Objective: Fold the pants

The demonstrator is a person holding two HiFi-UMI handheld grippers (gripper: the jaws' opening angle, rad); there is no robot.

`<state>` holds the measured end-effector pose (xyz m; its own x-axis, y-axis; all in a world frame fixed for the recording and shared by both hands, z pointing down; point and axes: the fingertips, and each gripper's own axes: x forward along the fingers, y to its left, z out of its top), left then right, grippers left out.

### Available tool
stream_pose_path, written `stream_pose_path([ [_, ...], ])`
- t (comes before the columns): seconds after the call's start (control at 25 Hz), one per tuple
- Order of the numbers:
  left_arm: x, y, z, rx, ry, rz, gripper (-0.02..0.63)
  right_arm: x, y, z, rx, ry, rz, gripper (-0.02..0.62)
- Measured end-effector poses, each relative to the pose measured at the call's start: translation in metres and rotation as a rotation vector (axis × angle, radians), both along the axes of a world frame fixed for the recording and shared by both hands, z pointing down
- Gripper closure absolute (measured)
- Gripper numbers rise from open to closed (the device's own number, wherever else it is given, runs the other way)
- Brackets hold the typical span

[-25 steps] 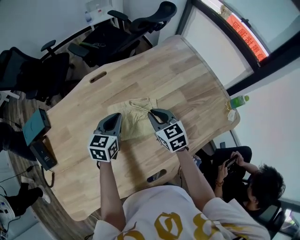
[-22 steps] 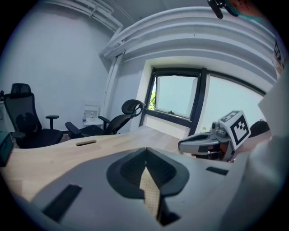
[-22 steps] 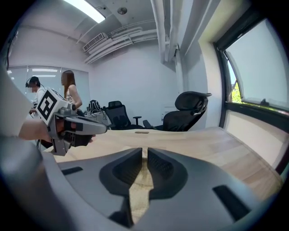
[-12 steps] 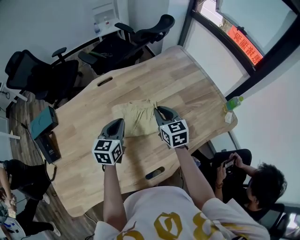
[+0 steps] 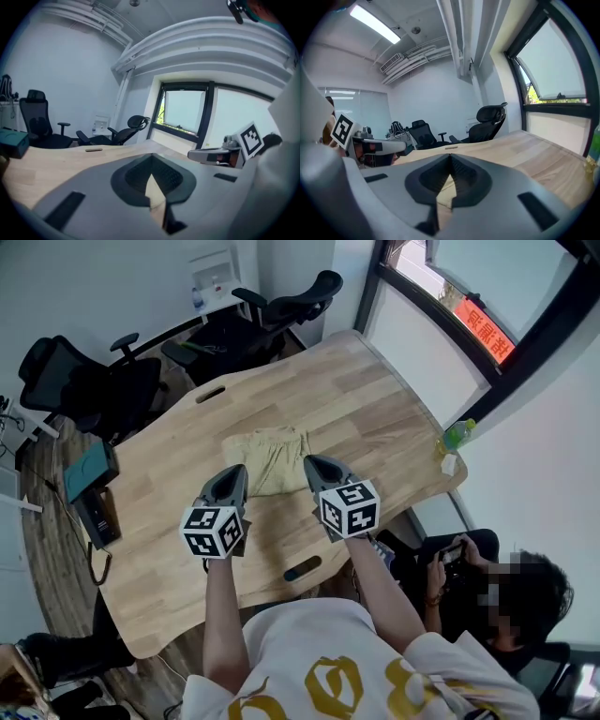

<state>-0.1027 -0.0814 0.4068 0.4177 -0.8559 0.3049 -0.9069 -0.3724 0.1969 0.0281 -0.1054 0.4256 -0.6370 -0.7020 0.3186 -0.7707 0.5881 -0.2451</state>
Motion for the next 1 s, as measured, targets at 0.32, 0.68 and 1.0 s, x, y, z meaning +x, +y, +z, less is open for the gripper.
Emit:
stream_pose_path([
  [0.32,0.001,0.018,-0.017,0.106,-0.05,-0.013,0.6,0.01,0.018,-0.012,0.057,0.017,0.024,0.591],
  [0.68,0.021,0.016,-0.023,0.128,-0.035,0.023,0.6,0.022,0.024,-0.017,0.084,0.037,0.04,0.591],
  [1.0,0.025,0.015,-0.02,0.11,-0.033,0.02,0.6,0.029,0.026,-0.009,0.07,0.048,0.039,0.591],
])
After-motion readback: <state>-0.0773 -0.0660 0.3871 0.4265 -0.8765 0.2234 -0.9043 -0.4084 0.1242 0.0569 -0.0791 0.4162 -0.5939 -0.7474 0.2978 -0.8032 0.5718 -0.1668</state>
